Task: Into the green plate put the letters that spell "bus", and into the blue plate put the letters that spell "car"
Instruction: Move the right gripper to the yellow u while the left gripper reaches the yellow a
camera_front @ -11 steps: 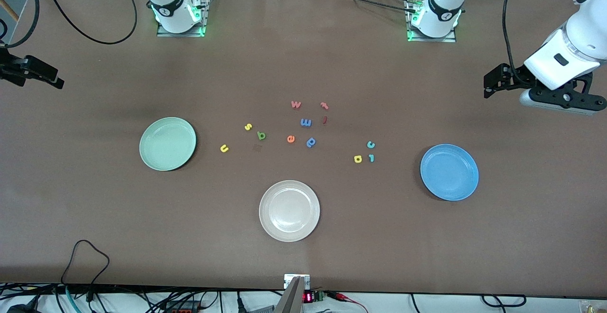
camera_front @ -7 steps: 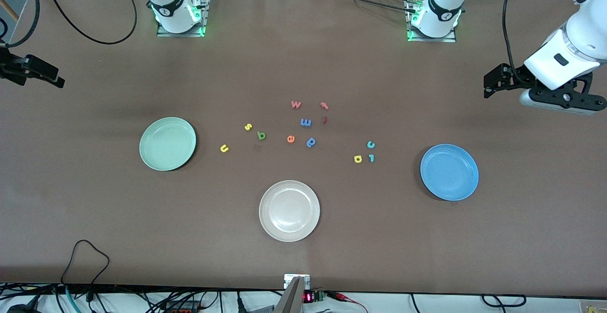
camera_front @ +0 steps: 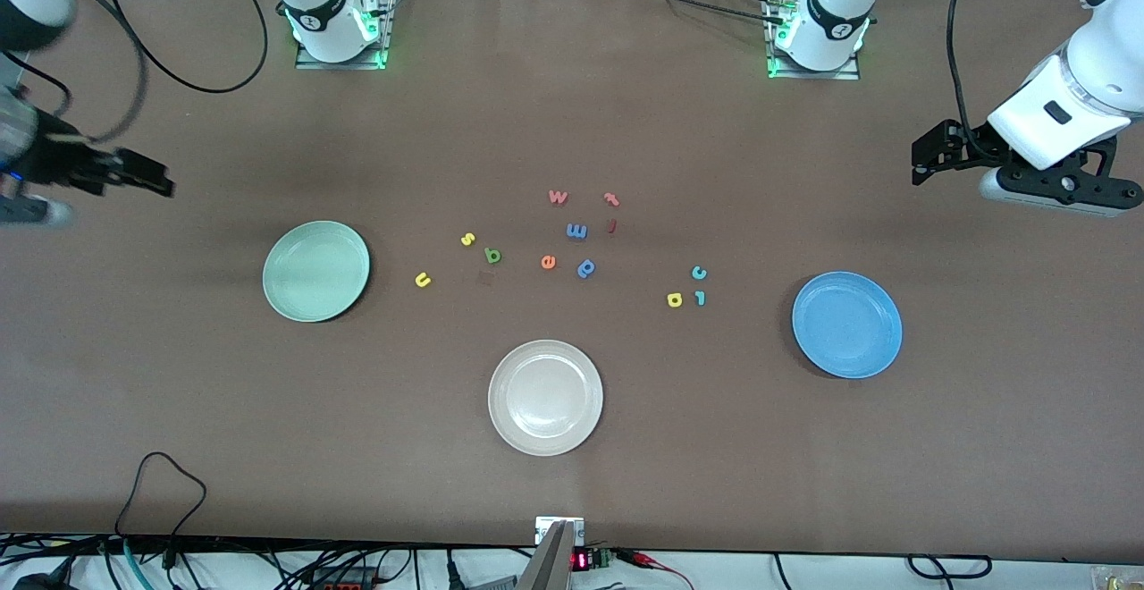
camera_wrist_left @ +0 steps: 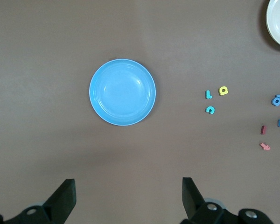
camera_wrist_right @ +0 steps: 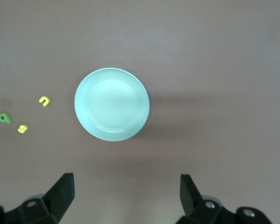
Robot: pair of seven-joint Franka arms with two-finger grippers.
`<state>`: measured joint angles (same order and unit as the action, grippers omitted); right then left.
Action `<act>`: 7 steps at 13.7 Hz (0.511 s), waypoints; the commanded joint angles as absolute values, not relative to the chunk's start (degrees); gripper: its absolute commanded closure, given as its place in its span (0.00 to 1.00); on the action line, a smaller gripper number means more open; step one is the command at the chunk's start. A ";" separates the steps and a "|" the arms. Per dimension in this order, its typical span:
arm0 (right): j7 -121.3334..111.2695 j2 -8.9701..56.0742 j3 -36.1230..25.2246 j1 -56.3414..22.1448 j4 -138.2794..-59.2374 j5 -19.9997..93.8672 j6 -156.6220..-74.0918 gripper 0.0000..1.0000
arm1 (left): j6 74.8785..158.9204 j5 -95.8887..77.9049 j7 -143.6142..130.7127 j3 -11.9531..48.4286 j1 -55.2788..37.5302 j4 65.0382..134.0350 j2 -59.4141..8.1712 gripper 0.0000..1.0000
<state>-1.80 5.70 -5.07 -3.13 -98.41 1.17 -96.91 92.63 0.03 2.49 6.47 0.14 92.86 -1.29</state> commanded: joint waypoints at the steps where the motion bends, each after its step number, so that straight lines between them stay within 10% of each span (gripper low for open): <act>1: 5.77 12.28 -5.10 -9.82 -98.34 0.44 -100.01 0.00 | 92.02 -0.44 3.52 6.77 0.70 92.72 -1.05 0.00; 7: 15.45 23.10 -5.10 -21.61 -98.44 1.32 -106.77 0.00 | 92.02 -0.53 2.99 6.77 0.53 92.64 -1.66 0.00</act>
<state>12.93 21.41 -4.59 -19.69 -98.99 1.22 -105.08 92.60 0.03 2.48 6.47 0.15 92.90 -1.32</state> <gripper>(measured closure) 0.000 0.000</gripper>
